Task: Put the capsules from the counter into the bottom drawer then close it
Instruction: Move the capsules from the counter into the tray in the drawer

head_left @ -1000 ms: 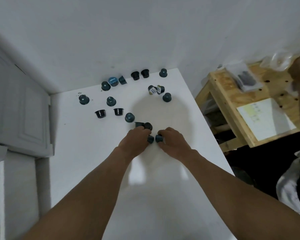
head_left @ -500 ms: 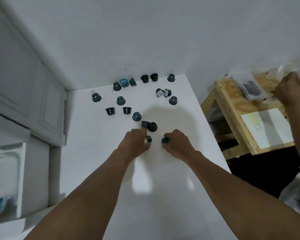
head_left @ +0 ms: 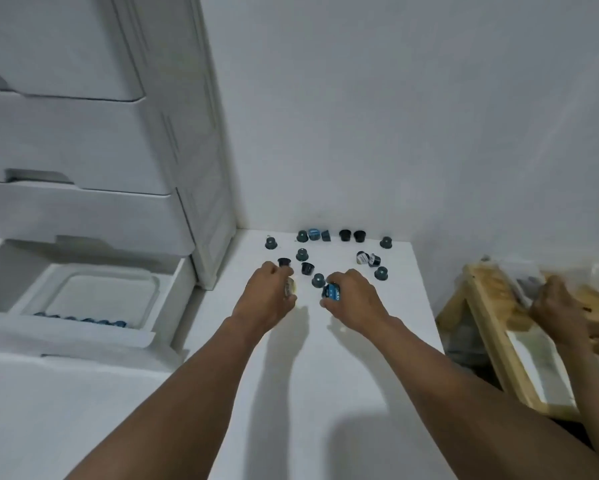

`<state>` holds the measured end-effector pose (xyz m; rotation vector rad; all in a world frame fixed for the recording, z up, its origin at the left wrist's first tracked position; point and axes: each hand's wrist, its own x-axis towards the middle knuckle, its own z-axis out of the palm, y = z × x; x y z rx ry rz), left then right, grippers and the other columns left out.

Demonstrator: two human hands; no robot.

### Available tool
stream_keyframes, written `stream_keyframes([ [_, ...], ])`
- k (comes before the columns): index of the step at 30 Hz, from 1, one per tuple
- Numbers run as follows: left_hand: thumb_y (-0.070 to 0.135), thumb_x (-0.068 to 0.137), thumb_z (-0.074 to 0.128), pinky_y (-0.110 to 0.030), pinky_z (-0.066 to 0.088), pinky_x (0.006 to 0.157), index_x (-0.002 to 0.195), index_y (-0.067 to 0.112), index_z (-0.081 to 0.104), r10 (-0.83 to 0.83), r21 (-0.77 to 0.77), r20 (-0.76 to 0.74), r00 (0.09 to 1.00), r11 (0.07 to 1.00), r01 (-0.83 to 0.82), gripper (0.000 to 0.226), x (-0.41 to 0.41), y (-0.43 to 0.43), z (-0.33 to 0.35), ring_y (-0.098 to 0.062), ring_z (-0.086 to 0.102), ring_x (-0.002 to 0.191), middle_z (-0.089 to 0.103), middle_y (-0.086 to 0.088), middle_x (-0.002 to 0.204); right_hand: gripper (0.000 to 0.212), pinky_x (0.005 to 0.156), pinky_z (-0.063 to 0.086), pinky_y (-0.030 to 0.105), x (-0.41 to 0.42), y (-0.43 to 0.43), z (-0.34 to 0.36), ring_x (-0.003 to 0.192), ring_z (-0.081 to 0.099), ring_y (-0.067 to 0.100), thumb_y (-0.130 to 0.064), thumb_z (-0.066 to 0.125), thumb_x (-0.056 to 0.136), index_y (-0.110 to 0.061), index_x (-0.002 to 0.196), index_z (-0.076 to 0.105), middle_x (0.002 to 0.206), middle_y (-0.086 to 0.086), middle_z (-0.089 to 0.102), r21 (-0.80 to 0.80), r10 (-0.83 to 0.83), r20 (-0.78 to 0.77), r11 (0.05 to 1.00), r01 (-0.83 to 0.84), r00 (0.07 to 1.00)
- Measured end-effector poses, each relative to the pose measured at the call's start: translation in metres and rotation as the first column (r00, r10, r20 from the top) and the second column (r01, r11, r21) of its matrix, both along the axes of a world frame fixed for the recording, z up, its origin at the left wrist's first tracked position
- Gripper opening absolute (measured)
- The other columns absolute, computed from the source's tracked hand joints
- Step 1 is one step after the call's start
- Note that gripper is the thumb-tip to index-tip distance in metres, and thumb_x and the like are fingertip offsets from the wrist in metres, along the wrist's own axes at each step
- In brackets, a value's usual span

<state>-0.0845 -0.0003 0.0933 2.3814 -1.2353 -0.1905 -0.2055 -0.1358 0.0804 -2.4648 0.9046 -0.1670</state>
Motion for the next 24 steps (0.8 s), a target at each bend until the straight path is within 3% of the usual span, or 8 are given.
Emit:
stream_keyframes([
  [3, 0.023, 0.084, 0.066, -0.028, 0.039, 0.091, 0.13, 0.012, 0.05, 0.117, -0.079, 0.048, 0.992, 0.99, -0.113, 0.049, -0.01, 0.039, 0.02, -0.027, 0.051, 0.111, 0.052, -0.011, 0.122, 0.046, 0.079, 0.041, 0.029, 0.006, 0.03, 0.022, 0.1, 0.056, 0.025, -0.032, 0.07, 0.081, -0.018, 0.122, 0.054, 0.115, 0.002, 0.053, -0.032, 0.079, 0.088, 0.997, -0.076, 0.993],
  [6, 0.021, 0.083, 0.068, -0.025, 0.038, 0.086, 0.125, 0.011, 0.054, 0.216, -0.125, 0.074, 0.974, 0.971, -0.206, 0.046, -0.015, 0.082, 0.037, -0.027, 0.053, 0.108, 0.054, -0.011, 0.119, 0.035, 0.072, 0.039, 0.028, 0.016, 0.064, 0.044, 0.087, 0.054, 0.021, -0.028, 0.071, 0.078, -0.018, 0.109, 0.057, 0.107, 0.004, 0.054, -0.059, 0.152, 0.167, 0.988, -0.144, 0.974],
  [12, 0.025, 0.082, 0.067, -0.029, 0.041, 0.078, 0.12, 0.017, 0.058, 0.387, -0.169, 0.138, 0.912, 0.916, -0.363, 0.039, -0.011, 0.167, 0.066, -0.028, 0.056, 0.099, 0.056, -0.008, 0.113, 0.03, 0.074, 0.036, 0.025, 0.046, 0.138, 0.075, 0.092, 0.053, 0.02, -0.022, 0.067, 0.082, -0.018, 0.11, 0.058, 0.105, 0.002, 0.051, -0.128, 0.36, 0.239, 0.932, -0.338, 0.902],
  [19, 0.022, 0.08, 0.072, -0.031, 0.043, 0.081, 0.116, 0.012, 0.057, 0.489, -0.277, 0.156, 0.858, 0.856, -0.437, 0.041, 0.028, 0.252, 0.086, -0.027, 0.056, 0.099, 0.057, -0.008, 0.112, 0.028, 0.076, 0.039, 0.026, 0.099, 0.228, 0.098, 0.091, 0.052, 0.021, -0.017, 0.067, 0.081, -0.014, 0.106, 0.056, 0.104, 0.003, 0.051, -0.199, 0.474, 0.297, 0.88, -0.432, 0.829],
  [24, 0.025, 0.08, 0.073, -0.03, 0.049, 0.084, 0.116, 0.016, 0.057, 0.479, -0.294, 0.156, 0.864, 0.857, -0.423, 0.04, 0.071, 0.309, 0.09, -0.024, 0.058, 0.096, 0.058, -0.006, 0.113, 0.024, 0.071, 0.037, 0.025, 0.146, 0.288, 0.098, 0.086, 0.053, 0.02, -0.016, 0.068, 0.079, -0.016, 0.101, 0.057, 0.101, 0.002, 0.052, -0.202, 0.471, 0.306, 0.882, -0.426, 0.827],
])
